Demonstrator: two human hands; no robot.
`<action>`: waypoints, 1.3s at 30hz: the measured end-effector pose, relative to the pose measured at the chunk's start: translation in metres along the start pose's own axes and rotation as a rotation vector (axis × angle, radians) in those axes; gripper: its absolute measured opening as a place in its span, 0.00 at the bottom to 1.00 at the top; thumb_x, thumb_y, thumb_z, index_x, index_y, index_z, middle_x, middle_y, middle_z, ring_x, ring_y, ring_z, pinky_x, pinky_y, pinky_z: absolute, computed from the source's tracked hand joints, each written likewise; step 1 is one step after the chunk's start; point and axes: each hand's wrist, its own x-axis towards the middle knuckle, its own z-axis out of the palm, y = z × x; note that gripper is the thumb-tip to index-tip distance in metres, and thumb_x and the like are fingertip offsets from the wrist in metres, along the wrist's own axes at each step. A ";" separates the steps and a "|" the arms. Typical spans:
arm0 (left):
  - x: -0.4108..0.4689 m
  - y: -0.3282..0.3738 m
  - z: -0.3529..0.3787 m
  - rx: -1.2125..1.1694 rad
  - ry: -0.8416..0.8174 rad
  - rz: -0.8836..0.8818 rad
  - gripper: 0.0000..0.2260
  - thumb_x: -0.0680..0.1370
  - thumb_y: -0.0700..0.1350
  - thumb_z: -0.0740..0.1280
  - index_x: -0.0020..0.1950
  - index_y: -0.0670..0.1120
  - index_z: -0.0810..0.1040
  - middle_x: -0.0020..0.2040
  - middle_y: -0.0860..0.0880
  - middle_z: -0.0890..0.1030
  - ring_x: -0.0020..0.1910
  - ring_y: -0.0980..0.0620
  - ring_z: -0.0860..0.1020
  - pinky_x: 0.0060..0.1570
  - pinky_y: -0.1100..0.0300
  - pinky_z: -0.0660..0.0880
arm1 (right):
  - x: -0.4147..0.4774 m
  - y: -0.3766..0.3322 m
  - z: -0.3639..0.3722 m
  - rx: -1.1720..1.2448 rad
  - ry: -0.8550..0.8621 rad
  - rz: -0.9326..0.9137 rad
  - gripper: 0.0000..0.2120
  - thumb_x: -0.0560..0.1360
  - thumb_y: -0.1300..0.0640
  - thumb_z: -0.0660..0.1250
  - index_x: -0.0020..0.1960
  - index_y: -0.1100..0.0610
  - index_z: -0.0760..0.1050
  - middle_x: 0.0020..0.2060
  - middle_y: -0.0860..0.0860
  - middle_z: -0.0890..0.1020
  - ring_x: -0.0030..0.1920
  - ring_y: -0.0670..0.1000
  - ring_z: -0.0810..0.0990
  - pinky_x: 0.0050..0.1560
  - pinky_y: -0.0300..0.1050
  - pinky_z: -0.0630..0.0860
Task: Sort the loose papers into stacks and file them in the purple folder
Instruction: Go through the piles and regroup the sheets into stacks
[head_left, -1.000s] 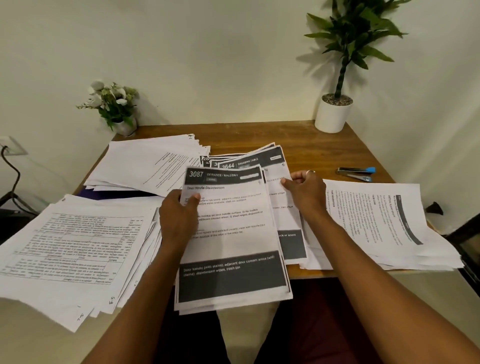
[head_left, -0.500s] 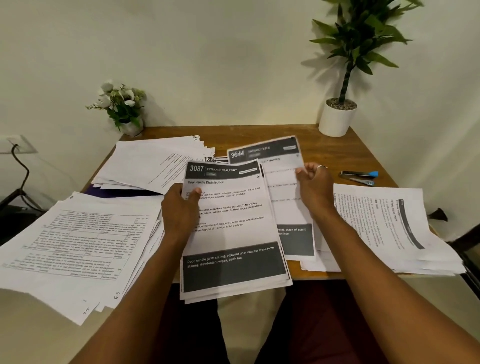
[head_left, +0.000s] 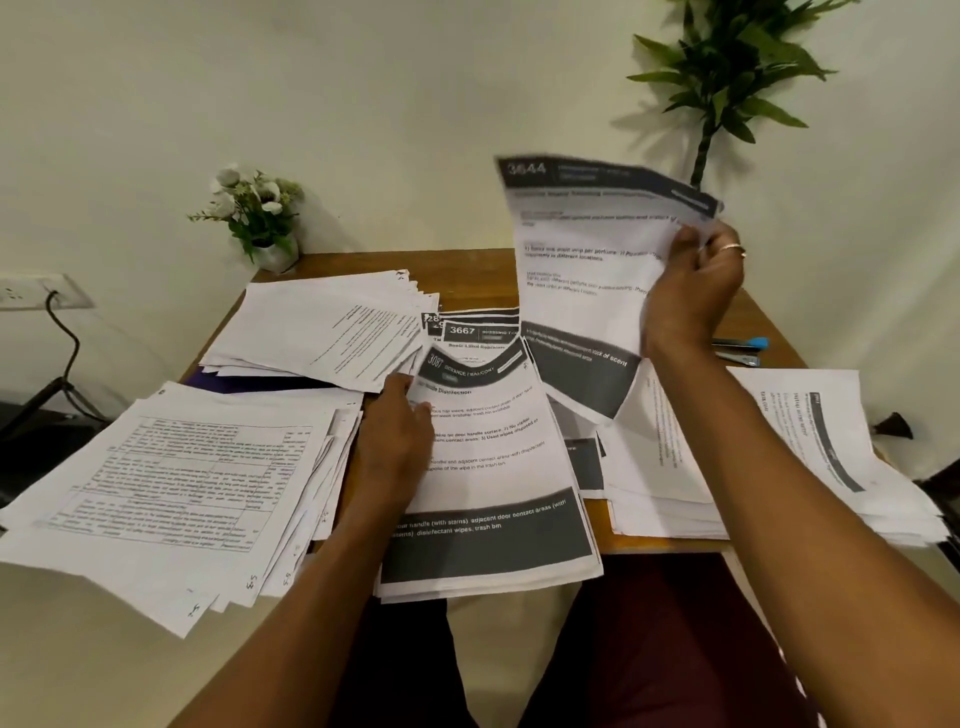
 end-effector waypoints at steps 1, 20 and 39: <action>-0.001 0.001 -0.001 -0.008 -0.003 0.001 0.09 0.83 0.43 0.63 0.62 0.51 0.72 0.54 0.55 0.80 0.41 0.62 0.76 0.30 0.72 0.68 | -0.001 0.001 0.000 0.008 0.010 0.011 0.04 0.84 0.60 0.62 0.56 0.58 0.74 0.47 0.47 0.80 0.43 0.32 0.79 0.44 0.26 0.72; 0.002 -0.001 0.000 -0.085 0.031 -0.016 0.09 0.80 0.42 0.66 0.60 0.47 0.74 0.48 0.56 0.77 0.41 0.60 0.74 0.34 0.70 0.65 | -0.016 0.009 -0.001 -0.115 -0.052 0.092 0.07 0.83 0.60 0.61 0.47 0.53 0.69 0.40 0.46 0.75 0.34 0.35 0.75 0.38 0.28 0.69; 0.008 -0.017 0.000 -0.221 -0.044 -0.117 0.10 0.82 0.45 0.67 0.62 0.45 0.79 0.53 0.49 0.83 0.44 0.52 0.83 0.35 0.64 0.75 | -0.101 0.099 -0.012 -0.778 -0.717 0.029 0.16 0.83 0.46 0.61 0.60 0.56 0.78 0.58 0.54 0.83 0.56 0.56 0.82 0.57 0.52 0.80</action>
